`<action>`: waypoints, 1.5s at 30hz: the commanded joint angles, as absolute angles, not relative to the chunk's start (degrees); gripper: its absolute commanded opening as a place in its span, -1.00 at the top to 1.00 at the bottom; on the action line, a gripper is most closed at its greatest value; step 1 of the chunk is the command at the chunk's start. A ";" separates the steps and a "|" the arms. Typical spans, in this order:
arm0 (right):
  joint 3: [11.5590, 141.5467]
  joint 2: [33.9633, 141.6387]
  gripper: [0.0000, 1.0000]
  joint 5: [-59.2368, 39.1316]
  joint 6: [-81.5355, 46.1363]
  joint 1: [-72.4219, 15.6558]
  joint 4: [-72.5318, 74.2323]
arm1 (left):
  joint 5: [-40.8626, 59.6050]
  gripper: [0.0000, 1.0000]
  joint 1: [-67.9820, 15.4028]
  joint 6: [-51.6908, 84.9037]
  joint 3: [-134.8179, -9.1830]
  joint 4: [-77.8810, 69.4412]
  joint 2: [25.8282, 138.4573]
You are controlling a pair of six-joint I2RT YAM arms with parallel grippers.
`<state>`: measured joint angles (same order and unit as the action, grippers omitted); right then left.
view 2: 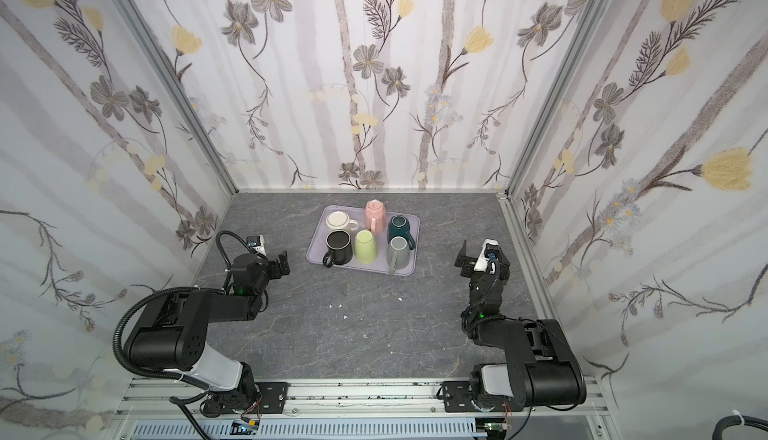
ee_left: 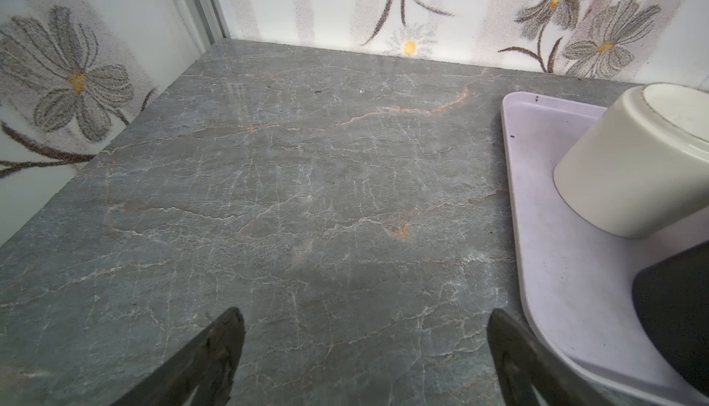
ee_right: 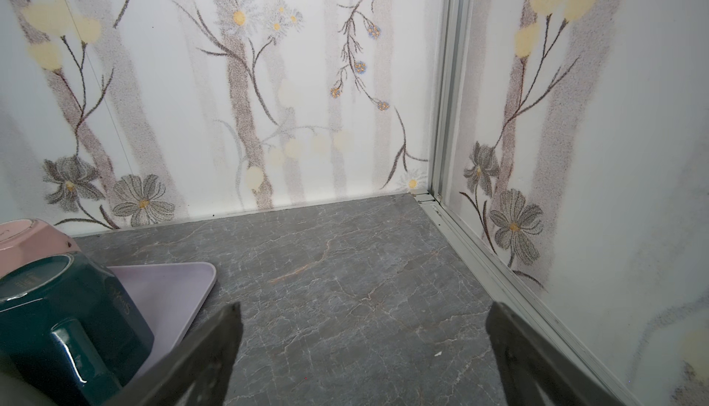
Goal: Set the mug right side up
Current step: 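Raise both arms from rest toward the lilac tray of mugs, then lower the right gripper onto the upside-down grey mug and grasp its handle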
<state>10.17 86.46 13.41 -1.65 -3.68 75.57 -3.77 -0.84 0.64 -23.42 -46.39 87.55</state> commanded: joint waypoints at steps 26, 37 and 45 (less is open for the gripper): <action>41.56 77.90 -0.99 11.38 -21.05 -19.38 4.66 | -29.15 -1.00 -19.44 11.10 -30.92 -10.22 64.36; 58.09 99.87 -0.74 10.75 -26.58 -31.69 -6.68 | -26.34 -1.00 -19.59 11.73 -31.72 -10.80 65.84; 60.99 105.06 -0.66 10.51 -28.89 -34.10 -8.13 | -25.08 -1.00 -19.68 12.35 -31.38 -11.96 67.48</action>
<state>60.34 104.36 10.44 -27.03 -33.82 -7.79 -25.26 -19.68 11.16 -31.59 -10.20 67.18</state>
